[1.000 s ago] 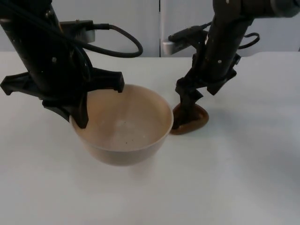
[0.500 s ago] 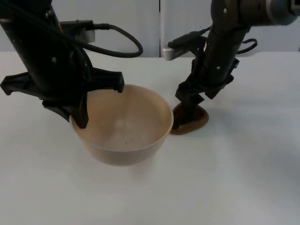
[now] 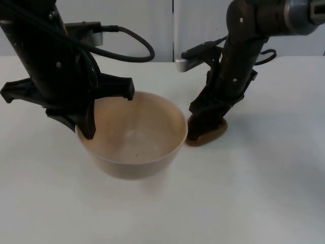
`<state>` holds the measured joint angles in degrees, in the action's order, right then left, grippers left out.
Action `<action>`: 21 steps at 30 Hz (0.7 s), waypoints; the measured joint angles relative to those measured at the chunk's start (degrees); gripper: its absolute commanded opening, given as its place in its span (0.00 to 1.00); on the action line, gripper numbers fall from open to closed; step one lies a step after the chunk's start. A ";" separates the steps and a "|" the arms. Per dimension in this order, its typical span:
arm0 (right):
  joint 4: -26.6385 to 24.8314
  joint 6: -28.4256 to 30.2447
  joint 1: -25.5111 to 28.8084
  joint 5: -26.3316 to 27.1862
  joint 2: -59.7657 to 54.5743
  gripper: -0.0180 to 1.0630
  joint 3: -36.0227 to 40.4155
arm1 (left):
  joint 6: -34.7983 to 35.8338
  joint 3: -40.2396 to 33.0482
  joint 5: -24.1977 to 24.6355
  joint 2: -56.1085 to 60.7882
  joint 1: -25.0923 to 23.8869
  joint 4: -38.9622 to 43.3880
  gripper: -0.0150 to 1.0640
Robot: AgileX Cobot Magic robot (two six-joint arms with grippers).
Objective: Pick up the bowl with the left hand and pour the coffee beans from the cup into the bowl with the right hand.
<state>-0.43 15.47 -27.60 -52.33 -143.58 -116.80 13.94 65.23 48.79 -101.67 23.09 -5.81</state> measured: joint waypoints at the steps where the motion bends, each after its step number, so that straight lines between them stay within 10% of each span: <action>1: 0.00 0.00 0.00 0.00 0.00 0.11 0.00 | 0.00 0.00 0.00 0.00 0.00 0.00 0.01; 21: 0.43 -0.09 0.00 -6.41 6.92 0.02 0.00 | 0.00 0.00 0.00 0.00 0.00 0.00 0.01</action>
<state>0.00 15.38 -27.60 -58.74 -136.66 -116.80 13.94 65.23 48.79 -101.67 23.09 -5.81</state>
